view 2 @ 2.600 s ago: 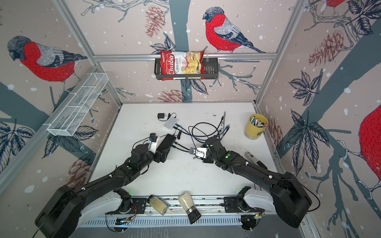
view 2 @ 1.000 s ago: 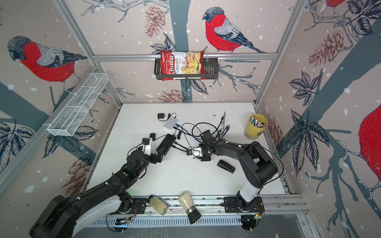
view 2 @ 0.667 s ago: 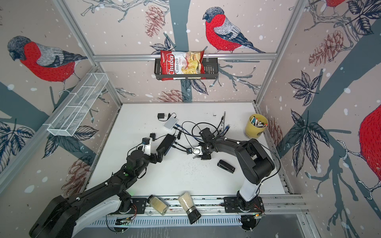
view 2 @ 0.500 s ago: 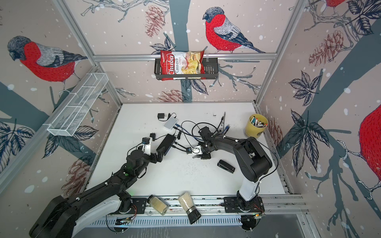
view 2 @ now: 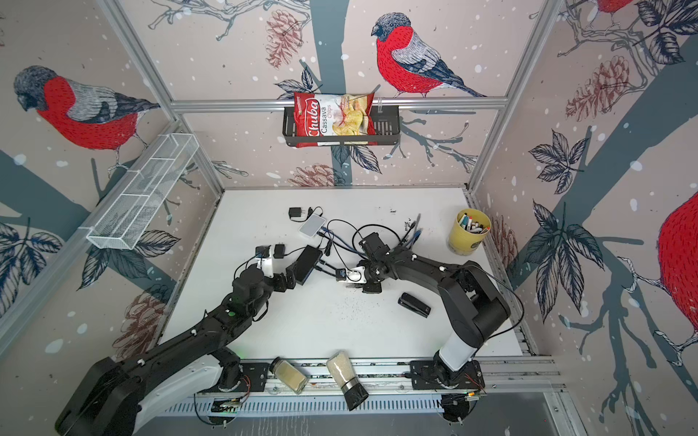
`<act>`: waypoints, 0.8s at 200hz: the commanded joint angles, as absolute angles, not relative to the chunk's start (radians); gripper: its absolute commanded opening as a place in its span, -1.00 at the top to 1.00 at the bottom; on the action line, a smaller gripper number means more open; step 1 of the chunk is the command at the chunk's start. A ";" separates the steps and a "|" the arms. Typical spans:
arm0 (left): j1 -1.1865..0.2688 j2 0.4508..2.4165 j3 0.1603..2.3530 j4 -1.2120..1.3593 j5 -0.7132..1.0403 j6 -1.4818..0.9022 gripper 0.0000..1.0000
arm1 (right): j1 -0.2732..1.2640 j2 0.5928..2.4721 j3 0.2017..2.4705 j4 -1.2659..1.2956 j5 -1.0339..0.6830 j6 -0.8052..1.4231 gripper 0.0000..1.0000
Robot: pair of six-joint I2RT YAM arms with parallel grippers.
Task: Insert the plug into the switch port
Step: 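Carry the grey plug with the right gripper toward the switch ports while left approaches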
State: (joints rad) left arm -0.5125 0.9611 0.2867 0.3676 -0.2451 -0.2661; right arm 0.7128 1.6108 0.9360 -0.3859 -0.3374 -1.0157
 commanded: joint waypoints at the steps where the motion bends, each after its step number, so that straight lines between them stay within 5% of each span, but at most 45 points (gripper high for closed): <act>1: -0.488 0.979 0.322 0.298 -0.260 -0.325 -0.96 | 0.755 1.553 0.896 -0.287 -0.304 -0.933 0.99; 97: -0.362 1.066 0.372 0.276 -0.176 -0.400 -0.96 | 0.891 1.539 0.918 -0.068 -0.153 -0.314 1.00; 160: -0.338 1.168 0.485 0.135 -0.162 -0.434 -0.93 | 0.915 1.641 0.885 0.047 -0.075 -0.209 1.00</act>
